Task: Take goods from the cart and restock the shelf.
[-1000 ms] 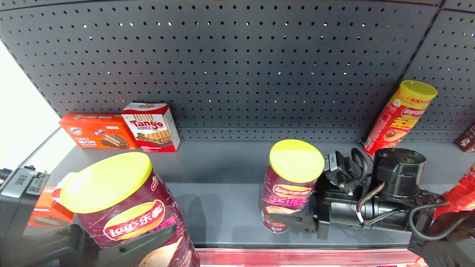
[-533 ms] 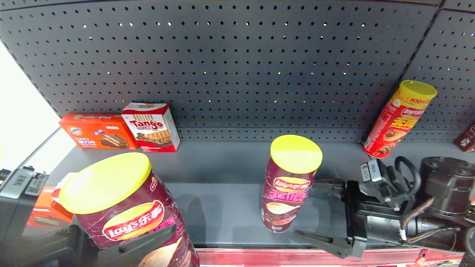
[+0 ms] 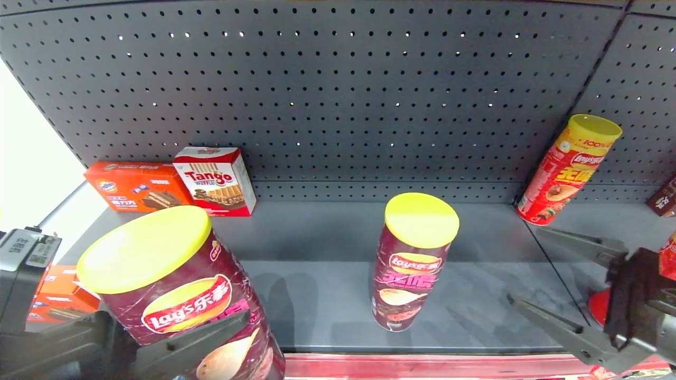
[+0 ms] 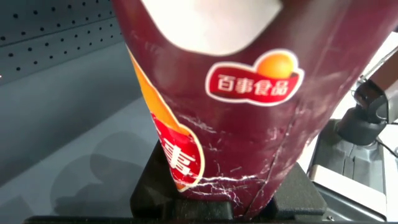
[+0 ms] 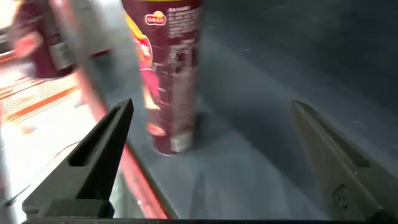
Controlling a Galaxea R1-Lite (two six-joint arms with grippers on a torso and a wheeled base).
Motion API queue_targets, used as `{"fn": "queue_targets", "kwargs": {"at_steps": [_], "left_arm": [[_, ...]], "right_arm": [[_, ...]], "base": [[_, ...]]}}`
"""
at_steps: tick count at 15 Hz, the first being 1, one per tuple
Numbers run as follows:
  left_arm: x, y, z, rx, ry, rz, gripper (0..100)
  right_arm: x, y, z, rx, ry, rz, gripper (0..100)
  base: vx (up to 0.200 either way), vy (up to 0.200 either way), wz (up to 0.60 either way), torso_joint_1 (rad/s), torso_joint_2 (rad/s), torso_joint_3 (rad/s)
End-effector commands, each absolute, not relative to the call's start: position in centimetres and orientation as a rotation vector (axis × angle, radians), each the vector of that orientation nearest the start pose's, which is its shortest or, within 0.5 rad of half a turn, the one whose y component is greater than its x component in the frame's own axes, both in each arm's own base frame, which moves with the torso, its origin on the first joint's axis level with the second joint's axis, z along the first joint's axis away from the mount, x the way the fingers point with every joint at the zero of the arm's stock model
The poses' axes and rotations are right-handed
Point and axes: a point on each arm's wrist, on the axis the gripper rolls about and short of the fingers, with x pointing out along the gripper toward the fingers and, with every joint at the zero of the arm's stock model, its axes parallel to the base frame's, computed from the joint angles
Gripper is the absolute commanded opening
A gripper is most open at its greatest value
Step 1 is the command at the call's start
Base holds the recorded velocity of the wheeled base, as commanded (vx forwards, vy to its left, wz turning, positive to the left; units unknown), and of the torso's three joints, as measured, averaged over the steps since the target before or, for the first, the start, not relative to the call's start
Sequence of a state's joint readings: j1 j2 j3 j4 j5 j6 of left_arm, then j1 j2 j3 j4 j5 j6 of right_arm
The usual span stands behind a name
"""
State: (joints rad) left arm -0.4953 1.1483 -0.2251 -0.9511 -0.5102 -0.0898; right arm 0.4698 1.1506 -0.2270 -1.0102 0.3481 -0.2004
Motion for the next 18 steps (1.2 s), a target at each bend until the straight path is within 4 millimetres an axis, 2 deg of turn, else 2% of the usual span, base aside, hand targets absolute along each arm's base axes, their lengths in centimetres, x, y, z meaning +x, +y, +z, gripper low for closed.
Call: {"fn": "queue_targets", "kwargs": {"at_steps": [1,2,3,5,9,11,12,14,15,16,18], "left_arm": [[12.0,-7.7,18.3,-0.082,0.012,-1.007,0],[12.0,-7.7,18.3,-0.082,0.012,-1.007,0],[11.9,-7.8,18.3,-0.082,0.012,-1.012,0],[11.9,-7.8,18.3,-0.082,0.014,-1.013,0],[11.7,-7.7,18.3,-0.082,0.012,-1.013,0],[11.6,-7.6,18.5,-0.082,-0.001,-1.014,0],[11.6,-7.6,18.5,-0.082,-0.002,-1.014,0],[11.6,-7.7,18.6,-0.081,-0.006,-1.018,0],[11.6,-7.7,18.6,-0.081,-0.006,-1.018,0],[11.7,-7.8,19.1,-0.080,-0.024,-1.022,0],[11.7,-7.9,19.2,-0.080,-0.029,-1.030,0]], "right_arm": [[8.5,4.9,18.4,-0.151,-0.247,0.694,100],[8.5,4.9,18.4,-0.151,-0.247,0.694,100],[6.7,3.8,16.0,-0.145,-0.208,0.637,100],[5.1,2.9,14.6,-0.150,-0.100,0.576,100],[1.6,1.0,11.4,-0.168,0.030,0.566,100],[-1.0,-0.2,8.5,-0.171,0.048,0.540,100],[-1.9,-0.7,8.2,-0.164,0.025,0.522,100],[-2.0,-0.5,8.4,-0.143,0.041,0.347,100],[-2.0,-0.5,8.4,-0.143,0.041,0.347,100],[-1.6,-0.1,8.5,-0.099,0.111,0.143,100],[-1.8,0.1,8.4,-0.090,0.092,0.030,100]], "base": [[0.000,0.000,0.00,0.000,0.00,0.000],[0.000,0.000,0.00,0.000,0.00,0.000],[0.000,0.000,0.00,0.000,0.00,0.000],[0.000,0.000,0.00,0.000,0.00,0.000],[0.000,0.000,0.00,0.000,0.00,0.000],[0.000,0.000,0.00,0.000,0.00,0.000],[0.000,0.000,0.00,0.000,0.00,0.000],[0.000,0.000,0.00,0.000,0.00,0.000],[0.000,0.000,0.00,0.000,0.00,0.000],[0.000,0.000,0.00,0.000,0.00,0.000],[0.000,0.000,0.00,0.000,0.00,0.000]]}}
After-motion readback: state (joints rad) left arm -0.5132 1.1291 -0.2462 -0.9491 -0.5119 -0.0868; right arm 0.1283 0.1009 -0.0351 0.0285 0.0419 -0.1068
